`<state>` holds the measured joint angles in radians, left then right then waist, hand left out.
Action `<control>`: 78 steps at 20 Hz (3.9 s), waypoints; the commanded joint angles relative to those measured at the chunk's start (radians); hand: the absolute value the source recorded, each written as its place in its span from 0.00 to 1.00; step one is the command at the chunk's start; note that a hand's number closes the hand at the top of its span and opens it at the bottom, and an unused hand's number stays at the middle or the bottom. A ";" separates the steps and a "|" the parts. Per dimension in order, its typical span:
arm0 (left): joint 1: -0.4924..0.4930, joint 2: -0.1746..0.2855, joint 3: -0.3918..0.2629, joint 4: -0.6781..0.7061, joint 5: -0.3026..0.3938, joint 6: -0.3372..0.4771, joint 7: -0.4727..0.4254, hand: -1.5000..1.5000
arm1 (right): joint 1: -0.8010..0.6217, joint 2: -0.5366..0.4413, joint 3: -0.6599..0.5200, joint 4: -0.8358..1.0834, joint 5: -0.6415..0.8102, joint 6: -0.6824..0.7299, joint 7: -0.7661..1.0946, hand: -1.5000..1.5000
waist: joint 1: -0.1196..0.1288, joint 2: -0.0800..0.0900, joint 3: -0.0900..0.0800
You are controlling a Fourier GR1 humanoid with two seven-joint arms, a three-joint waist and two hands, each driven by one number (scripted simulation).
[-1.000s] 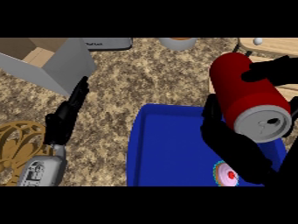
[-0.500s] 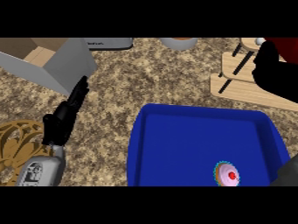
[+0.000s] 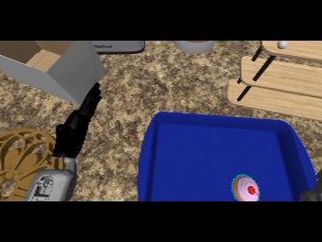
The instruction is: Pick the can from the tray and place it in the tiered shelf
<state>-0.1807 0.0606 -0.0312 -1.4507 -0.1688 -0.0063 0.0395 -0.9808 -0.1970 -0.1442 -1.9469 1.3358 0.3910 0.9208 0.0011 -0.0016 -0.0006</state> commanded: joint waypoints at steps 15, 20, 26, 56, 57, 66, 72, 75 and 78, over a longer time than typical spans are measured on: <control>0.034 0.056 0.040 -0.069 0.046 -0.068 0.004 0.50 | 0.107 -0.120 -0.079 0.357 -0.019 -0.431 -0.227 1.00 | 0.010 0.002 0.001; 0.022 0.020 0.017 -0.013 0.007 -0.026 -0.010 0.50 | 0.111 -0.110 -0.206 0.409 -0.209 -0.633 -0.352 1.00 | 0.008 0.005 0.001; -0.075 -0.008 0.033 0.121 0.006 -0.011 -0.036 0.50 | 0.086 -0.133 -0.195 0.507 -0.265 -0.680 -0.383 1.00 | 0.002 0.004 0.000; -0.013 0.007 0.033 -0.008 0.006 -0.021 0.009 0.50 | 0.137 -0.277 -0.313 0.327 -0.432 -0.642 -0.156 0.00 | 0.001 0.001 0.000; 0.009 0.026 0.048 -0.030 0.043 -0.059 0.007 0.50 | 0.141 -0.244 -0.332 0.280 -0.438 -0.675 -0.125 0.00 | 0.002 -0.001 0.000; -0.026 -0.009 0.038 -0.004 0.007 -0.003 0.038 0.50 | 0.147 -0.413 -0.527 0.074 -0.522 -0.547 0.090 0.00 | -0.022 -0.005 0.000; 0.033 0.003 0.041 -0.012 0.013 -0.016 0.005 0.50 | 0.265 -0.560 -0.756 0.014 -0.734 -0.253 0.213 0.00 | -0.048 -0.014 0.001; 0.039 0.020 0.051 -0.062 0.012 -0.012 0.049 0.50 | 0.406 -0.548 -0.890 -0.030 -0.858 -0.153 0.154 0.00 | -0.061 -0.018 0.003; 0.063 0.023 0.049 -0.075 0.010 -0.015 0.022 0.50 | 0.485 -0.616 -1.040 -0.001 -0.977 -0.052 0.090 0.00 | -0.059 -0.016 0.003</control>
<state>-0.1330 0.0747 0.0158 -1.4933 -0.1572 -0.0202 0.0519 -0.5943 -0.7466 -1.0263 -1.9473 0.4940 0.1735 1.0044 -0.0504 -0.0156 0.0013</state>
